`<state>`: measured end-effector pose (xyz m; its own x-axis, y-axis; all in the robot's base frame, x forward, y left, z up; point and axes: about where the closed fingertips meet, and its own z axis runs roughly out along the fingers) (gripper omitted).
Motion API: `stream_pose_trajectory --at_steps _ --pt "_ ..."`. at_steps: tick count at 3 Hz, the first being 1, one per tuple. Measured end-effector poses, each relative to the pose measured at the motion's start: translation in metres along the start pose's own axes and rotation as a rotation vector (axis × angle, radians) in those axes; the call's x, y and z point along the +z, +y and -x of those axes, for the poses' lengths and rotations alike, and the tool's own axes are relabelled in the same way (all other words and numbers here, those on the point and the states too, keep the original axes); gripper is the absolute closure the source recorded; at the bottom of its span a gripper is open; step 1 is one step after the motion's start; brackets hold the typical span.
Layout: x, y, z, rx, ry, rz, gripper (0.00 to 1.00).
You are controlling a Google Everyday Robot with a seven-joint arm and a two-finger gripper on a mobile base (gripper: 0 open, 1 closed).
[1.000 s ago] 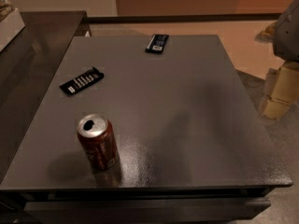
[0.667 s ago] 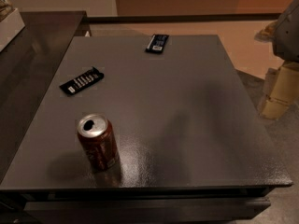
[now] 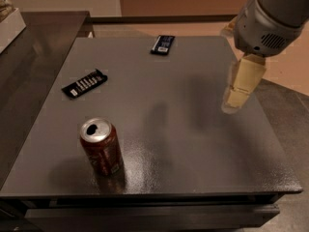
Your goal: Move rxbar chocolate near coke can
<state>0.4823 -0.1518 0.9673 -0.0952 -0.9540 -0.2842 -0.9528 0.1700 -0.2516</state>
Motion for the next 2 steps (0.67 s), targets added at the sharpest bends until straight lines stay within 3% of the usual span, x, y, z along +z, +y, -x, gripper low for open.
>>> stream_pose_trajectory --at_steps 2 --pt "0.051 -0.036 0.075 -0.157 -0.035 0.044 0.00"
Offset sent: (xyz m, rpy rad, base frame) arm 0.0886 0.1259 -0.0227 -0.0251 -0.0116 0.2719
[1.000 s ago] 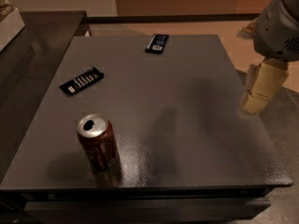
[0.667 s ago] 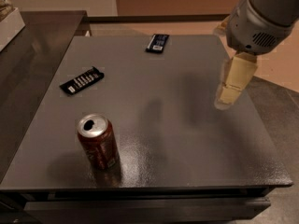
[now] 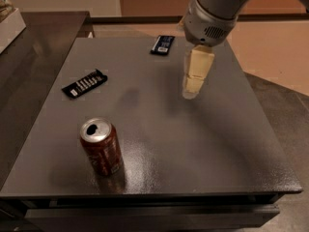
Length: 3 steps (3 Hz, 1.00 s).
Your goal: Move rxbar chocolate near coke can
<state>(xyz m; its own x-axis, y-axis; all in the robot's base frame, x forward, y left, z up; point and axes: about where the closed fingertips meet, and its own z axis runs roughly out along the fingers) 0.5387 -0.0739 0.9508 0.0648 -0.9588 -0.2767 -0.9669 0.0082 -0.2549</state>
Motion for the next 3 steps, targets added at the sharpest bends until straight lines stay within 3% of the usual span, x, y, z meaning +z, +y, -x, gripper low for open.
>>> stream_pose_trajectory --at_steps 1,3 --pt "0.018 -0.019 0.035 -0.094 0.005 0.010 0.00" --pt "0.062 -0.037 0.097 -0.301 0.072 0.030 0.00"
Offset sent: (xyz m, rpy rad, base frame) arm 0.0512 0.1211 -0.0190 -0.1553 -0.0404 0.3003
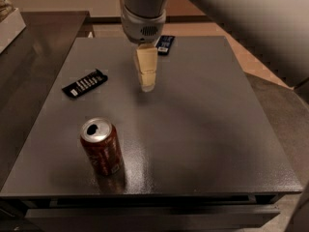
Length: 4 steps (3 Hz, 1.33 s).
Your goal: Move rxbar chocolate near coke can
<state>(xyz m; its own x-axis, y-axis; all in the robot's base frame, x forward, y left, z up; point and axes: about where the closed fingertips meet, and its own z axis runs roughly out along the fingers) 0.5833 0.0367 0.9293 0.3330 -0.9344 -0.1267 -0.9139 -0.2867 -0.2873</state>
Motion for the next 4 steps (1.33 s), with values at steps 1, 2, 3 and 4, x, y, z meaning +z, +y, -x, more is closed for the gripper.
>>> stream_pose_trajectory --at_steps 1,2,3,4 --pt "0.022 -0.013 0.018 -0.084 0.040 0.013 0.00" --pt "0.044 -0.024 0.033 -0.170 0.075 0.042 0.00" --pt "0.065 -0.033 0.043 -0.256 0.113 0.087 0.00" --pt "0.086 -0.037 0.055 -0.342 0.154 0.129 0.00"
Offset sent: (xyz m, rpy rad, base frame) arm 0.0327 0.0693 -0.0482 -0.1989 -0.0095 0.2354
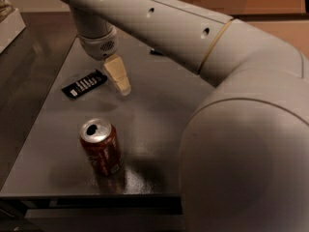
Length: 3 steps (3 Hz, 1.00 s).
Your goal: Move rxbar chocolate near coke can
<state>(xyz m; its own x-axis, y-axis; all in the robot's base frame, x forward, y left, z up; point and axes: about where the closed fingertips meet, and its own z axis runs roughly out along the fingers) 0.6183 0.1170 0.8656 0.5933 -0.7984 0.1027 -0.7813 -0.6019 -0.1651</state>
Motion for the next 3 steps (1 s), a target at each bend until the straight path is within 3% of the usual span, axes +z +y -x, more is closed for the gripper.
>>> stream_pose_trajectory --at_steps 3 --pt "0.020 -0.026 0.035 -0.142 0.042 0.054 0.00"
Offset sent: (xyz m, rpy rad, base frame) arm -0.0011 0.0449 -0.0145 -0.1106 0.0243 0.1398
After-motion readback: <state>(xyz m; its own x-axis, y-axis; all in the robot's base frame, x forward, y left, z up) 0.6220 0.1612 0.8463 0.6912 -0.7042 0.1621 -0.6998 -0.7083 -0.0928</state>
